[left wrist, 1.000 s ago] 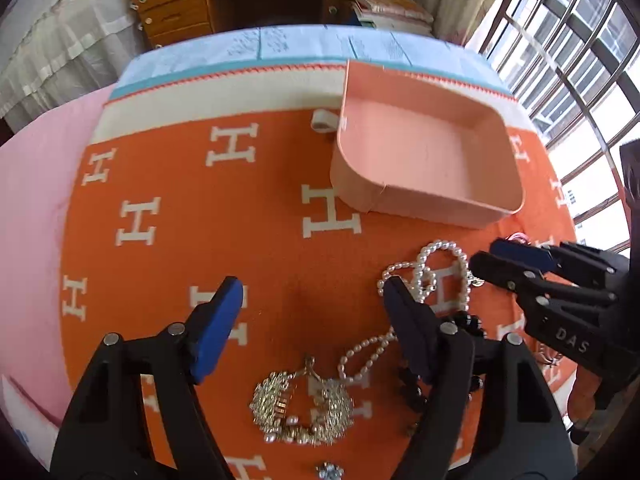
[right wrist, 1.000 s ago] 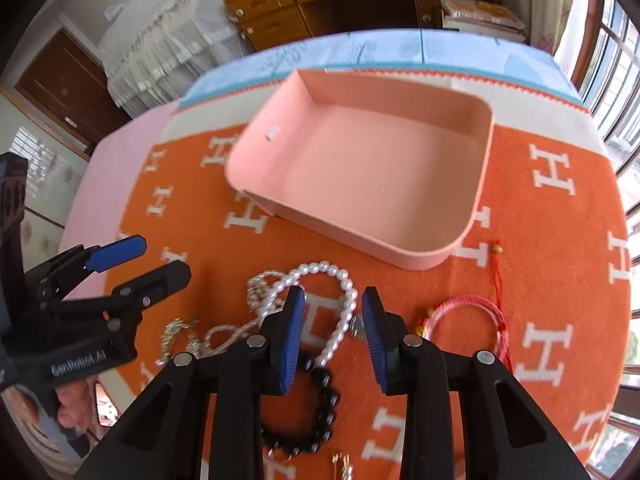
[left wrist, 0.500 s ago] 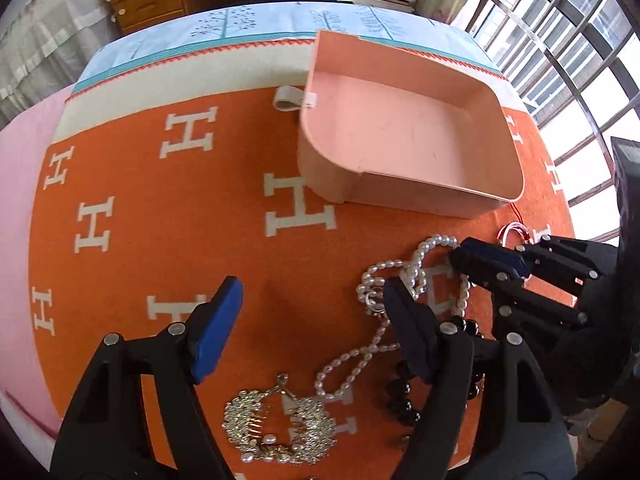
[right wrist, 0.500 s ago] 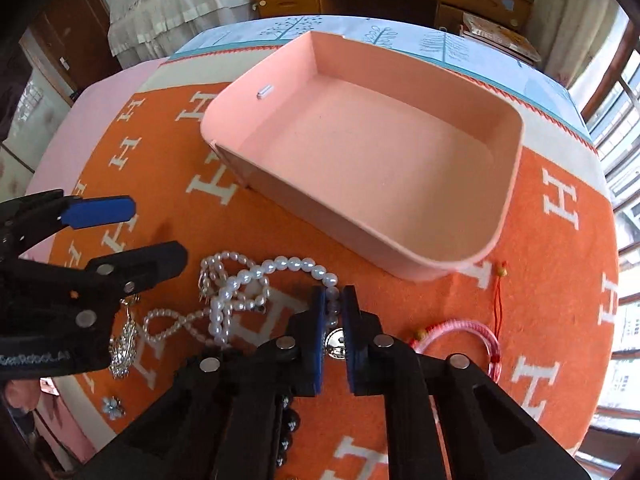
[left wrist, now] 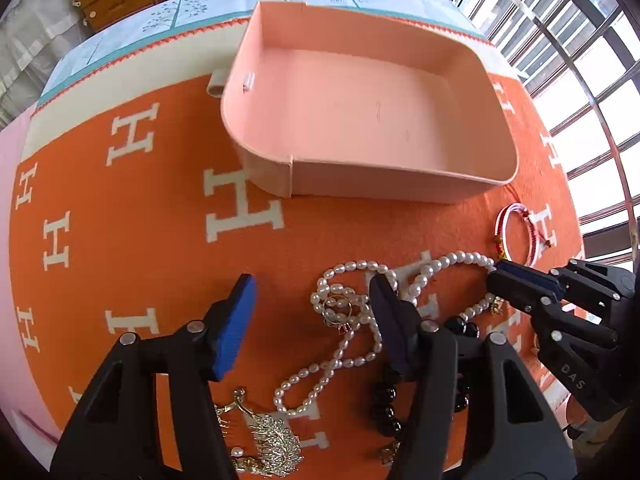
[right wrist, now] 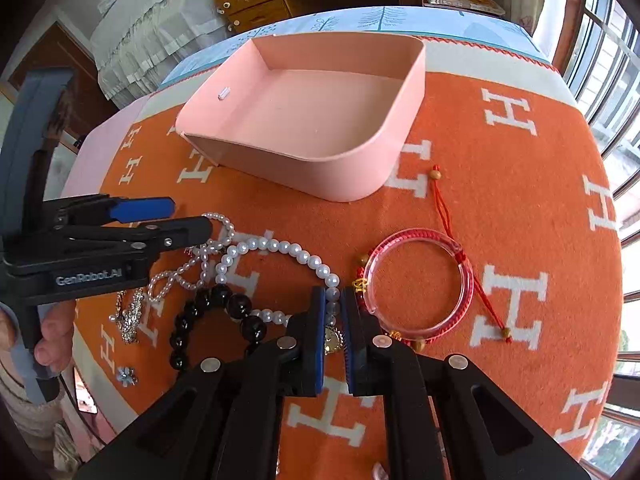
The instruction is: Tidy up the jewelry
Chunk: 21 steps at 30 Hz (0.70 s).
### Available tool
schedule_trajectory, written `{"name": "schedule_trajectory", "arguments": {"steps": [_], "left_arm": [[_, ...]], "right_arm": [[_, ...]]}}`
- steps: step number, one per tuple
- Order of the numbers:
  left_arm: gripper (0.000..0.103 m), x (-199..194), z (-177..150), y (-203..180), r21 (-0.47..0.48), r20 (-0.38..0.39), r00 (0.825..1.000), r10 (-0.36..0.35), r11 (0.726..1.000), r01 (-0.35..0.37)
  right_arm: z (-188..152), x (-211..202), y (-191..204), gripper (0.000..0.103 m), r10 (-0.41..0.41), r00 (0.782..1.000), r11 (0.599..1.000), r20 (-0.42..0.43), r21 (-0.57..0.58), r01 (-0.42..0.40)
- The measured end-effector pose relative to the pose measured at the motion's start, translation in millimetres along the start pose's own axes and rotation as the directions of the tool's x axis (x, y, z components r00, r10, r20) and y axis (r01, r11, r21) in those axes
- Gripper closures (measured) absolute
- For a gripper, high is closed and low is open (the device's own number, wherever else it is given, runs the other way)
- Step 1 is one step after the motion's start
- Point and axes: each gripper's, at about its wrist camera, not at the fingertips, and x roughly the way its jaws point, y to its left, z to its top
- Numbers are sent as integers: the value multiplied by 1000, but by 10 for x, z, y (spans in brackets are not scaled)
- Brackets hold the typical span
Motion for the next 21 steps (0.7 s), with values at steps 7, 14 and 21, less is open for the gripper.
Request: {"name": "schedule_trajectory", "arguments": {"steps": [7, 14, 21], "left_arm": [[55, 55, 66, -71, 19, -27, 999, 26, 999, -26], [91, 59, 96, -165, 16, -58, 998, -14, 1000, 15], [94, -74, -23, -156, -32, -3, 1000, 14, 999, -14]], "right_arm": [[-76, -55, 36, 96, -1, 1000, 1000, 8, 0, 1], [-120, -109, -13, 96, 10, 1000, 1000, 17, 10, -10], [-134, -127, -37, 96, 13, 1000, 1000, 27, 17, -13]]}}
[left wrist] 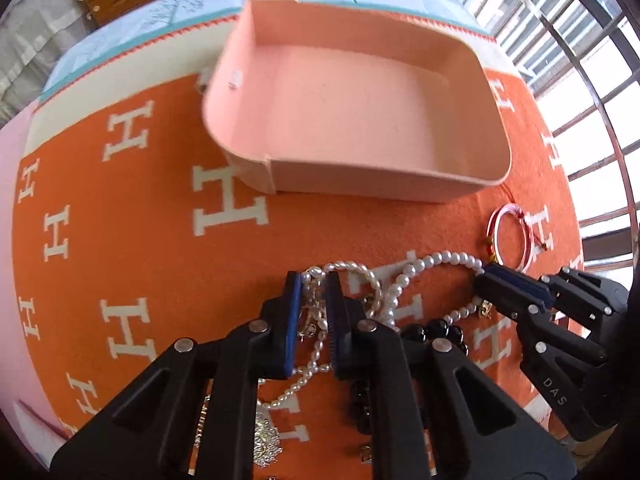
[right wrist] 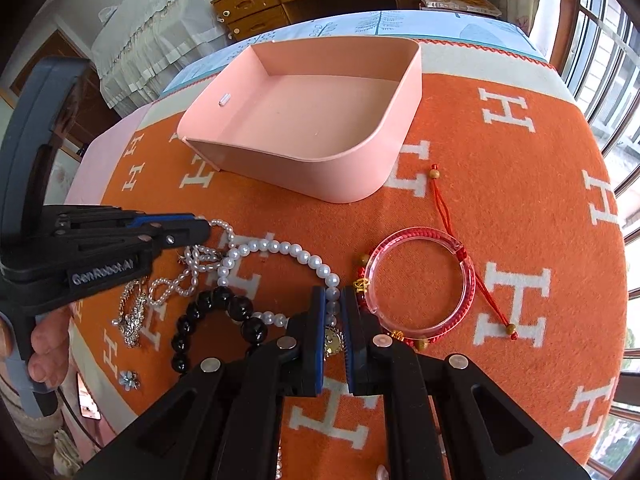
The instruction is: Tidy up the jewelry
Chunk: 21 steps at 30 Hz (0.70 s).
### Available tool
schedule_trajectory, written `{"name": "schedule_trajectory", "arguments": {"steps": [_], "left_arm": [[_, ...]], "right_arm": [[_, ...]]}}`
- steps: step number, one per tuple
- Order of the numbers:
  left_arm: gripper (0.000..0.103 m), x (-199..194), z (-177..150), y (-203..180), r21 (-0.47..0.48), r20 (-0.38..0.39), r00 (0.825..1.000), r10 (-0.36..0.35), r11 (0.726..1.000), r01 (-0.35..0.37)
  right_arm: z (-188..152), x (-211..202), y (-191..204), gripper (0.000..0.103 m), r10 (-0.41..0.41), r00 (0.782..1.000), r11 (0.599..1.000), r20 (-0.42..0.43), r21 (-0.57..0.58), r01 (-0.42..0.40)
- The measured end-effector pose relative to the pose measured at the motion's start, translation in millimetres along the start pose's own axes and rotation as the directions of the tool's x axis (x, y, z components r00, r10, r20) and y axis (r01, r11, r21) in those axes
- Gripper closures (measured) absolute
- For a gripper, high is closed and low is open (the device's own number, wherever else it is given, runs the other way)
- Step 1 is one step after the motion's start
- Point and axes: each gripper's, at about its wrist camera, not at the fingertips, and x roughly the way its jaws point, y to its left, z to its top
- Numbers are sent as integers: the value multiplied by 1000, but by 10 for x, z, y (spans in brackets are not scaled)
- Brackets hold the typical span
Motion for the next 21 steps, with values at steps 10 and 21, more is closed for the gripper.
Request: {"name": "schedule_trajectory", "arguments": {"steps": [10, 21], "left_arm": [[100, -650, -170, 101, 3, 139, 990, 16, 1000, -17], [100, -2002, -341, -38, 21, 353, 935, -17, 1000, 11]], "right_arm": [[8, -142, 67, 96, 18, 1000, 1000, 21, 9, -19], [226, -1156, 482, 96, 74, 973, 996, 220, -55, -63]]}}
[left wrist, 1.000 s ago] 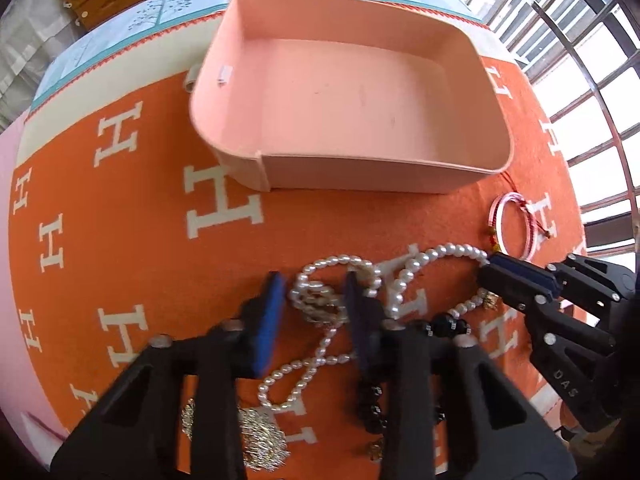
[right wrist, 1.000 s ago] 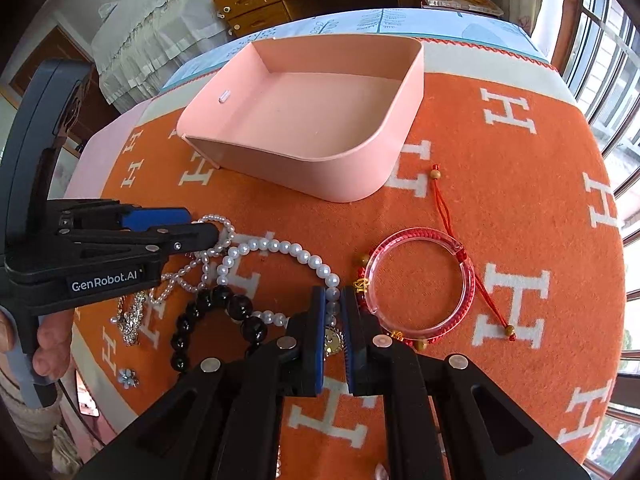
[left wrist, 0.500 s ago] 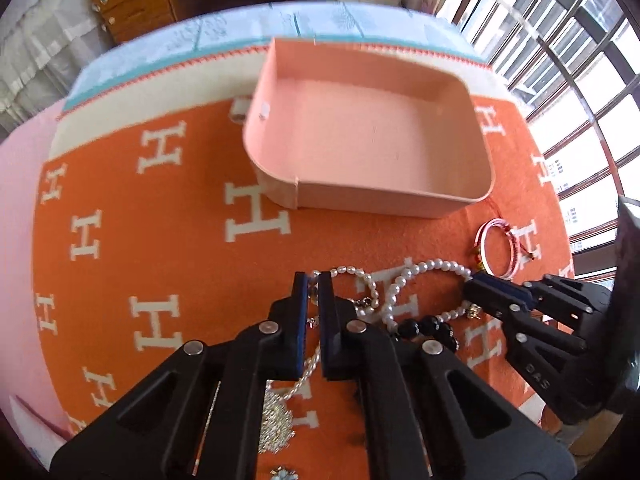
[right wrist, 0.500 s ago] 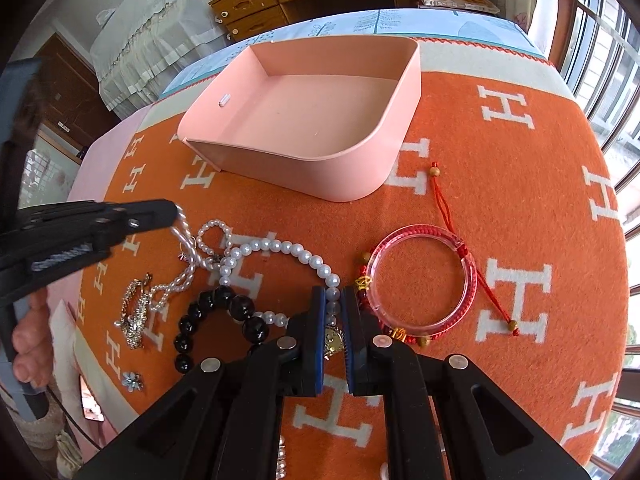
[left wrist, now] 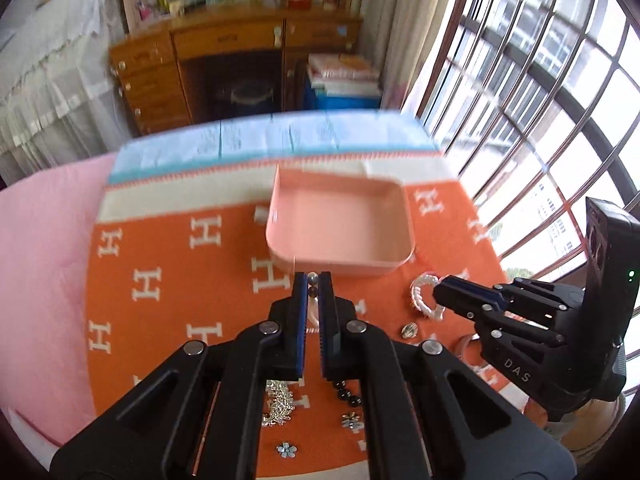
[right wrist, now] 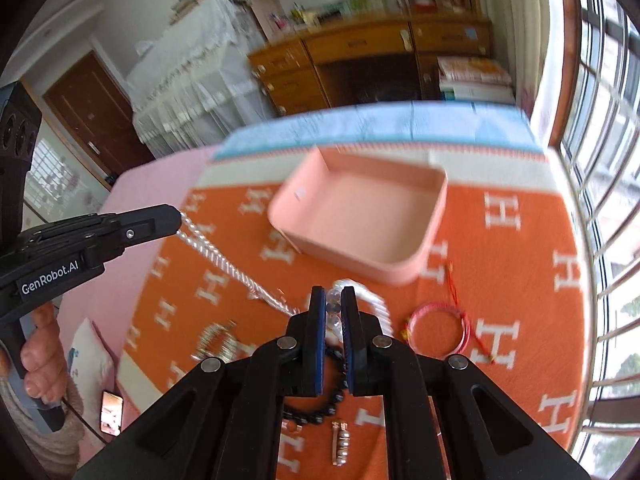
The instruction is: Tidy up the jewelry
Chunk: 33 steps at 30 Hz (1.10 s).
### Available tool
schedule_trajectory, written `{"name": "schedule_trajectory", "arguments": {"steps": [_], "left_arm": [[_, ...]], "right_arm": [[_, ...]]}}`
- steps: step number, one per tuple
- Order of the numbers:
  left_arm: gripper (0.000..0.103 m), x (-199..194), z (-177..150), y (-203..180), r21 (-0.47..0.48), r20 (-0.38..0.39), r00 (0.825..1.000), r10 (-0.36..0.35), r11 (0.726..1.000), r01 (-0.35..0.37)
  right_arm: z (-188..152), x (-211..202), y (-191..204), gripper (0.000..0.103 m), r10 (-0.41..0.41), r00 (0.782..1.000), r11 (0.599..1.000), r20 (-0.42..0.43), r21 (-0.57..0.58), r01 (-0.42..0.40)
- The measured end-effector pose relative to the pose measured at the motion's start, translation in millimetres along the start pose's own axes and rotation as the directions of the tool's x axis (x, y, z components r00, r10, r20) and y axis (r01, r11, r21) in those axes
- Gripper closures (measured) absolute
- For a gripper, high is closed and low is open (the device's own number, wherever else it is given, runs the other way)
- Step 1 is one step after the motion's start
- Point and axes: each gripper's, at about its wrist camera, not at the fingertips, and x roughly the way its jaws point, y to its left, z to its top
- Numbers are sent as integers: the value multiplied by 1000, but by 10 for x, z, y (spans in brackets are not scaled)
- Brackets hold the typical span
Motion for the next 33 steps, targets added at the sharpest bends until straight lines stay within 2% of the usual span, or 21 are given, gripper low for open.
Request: {"name": "schedule_trajectory", "arguments": {"steps": [9, 13, 17, 21, 27, 30, 33], "left_arm": [[100, -786, 475, -97, 12, 154, 988, 15, 1000, -17], [100, -970, 694, -161, 9, 201, 980, 14, 1000, -16], [100, -964, 879, -241, 13, 220, 975, 24, 1000, -27], [100, -698, 1016, -272, 12, 192, 981, 23, 1000, -26], [100, 48, 1068, -159, 5, 138, 990, 29, 1000, -30], [100, 519, 973, -62, 15, 102, 994, 42, 999, -44], [100, 1042, 811, -21, 39, 28, 998, 63, 997, -64]], "right_arm": [[493, -522, 363, 96, -24, 992, 998, 122, -49, 30], [704, -611, 490, 96, -36, 989, 997, 141, -58, 45], [902, -562, 543, 96, -59, 988, 996, 144, -52, 67], [1044, -427, 490, 96, -82, 989, 996, 125, -31, 86], [1088, -55, 243, 96, -107, 991, 994, 77, 4, 107], [1088, 154, 91, 96, -115, 993, 993, 40, 25, 114], [1040, 373, -56, 96, -120, 993, 992, 7, 39, 120]]}}
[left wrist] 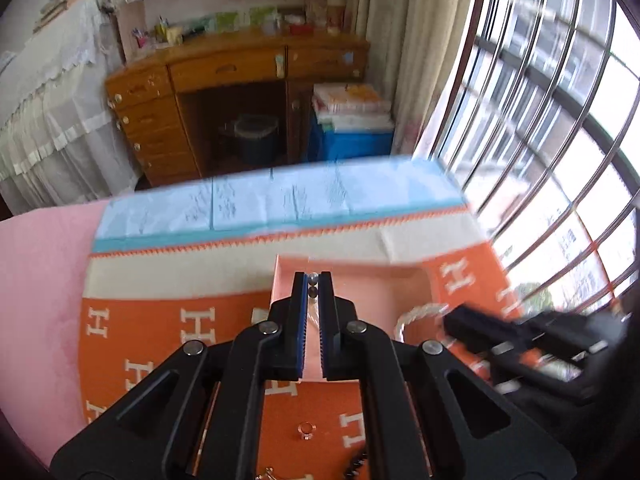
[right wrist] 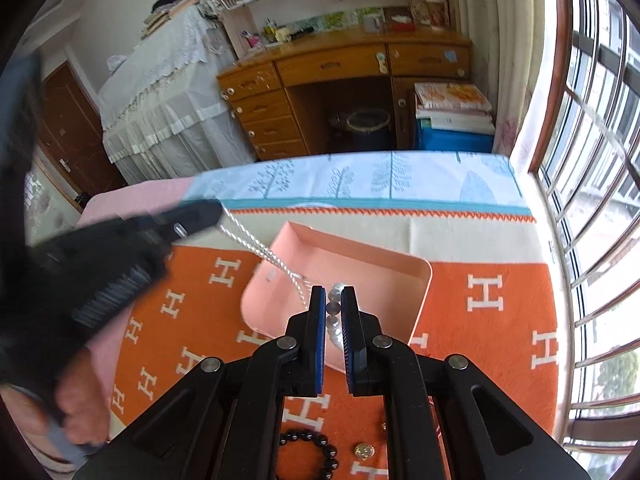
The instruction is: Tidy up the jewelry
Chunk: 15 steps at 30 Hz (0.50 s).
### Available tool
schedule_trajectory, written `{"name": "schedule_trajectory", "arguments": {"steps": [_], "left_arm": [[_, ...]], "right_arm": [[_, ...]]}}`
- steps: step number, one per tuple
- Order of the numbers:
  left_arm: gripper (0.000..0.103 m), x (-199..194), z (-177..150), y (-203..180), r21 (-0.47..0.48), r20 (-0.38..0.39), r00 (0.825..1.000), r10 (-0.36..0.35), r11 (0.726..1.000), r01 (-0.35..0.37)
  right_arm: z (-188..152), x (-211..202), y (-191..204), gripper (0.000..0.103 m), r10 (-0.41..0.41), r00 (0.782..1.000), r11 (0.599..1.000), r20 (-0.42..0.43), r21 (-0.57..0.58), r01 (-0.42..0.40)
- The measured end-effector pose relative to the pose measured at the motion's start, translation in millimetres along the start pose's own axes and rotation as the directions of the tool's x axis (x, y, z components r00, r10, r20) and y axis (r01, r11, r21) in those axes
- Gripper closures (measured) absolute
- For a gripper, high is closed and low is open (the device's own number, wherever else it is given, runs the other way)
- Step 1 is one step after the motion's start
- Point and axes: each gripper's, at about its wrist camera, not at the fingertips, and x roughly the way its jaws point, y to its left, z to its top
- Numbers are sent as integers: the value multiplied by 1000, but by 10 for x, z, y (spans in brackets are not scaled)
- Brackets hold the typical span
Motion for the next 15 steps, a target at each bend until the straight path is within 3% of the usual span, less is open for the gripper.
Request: {"name": "schedule_trajectory", "arguments": {"steps": [6, 13, 15], "left_arm": [[100, 758, -407, -54, 74, -180, 983, 25, 997, -12], [99, 946, -612, -47, 107, -246, 969, 26, 994, 0], [92, 919, -629, -12, 103, -259, 966, 14, 995, 13]], "right_arm": [[-71, 403, -219, 92, 3, 996, 999, -90, 33, 0], [-215, 632, -356, 82, -2, 992, 999, -124, 50, 8], [-258, 662, -385, 80, 3, 992, 999, -130, 54, 4]]}}
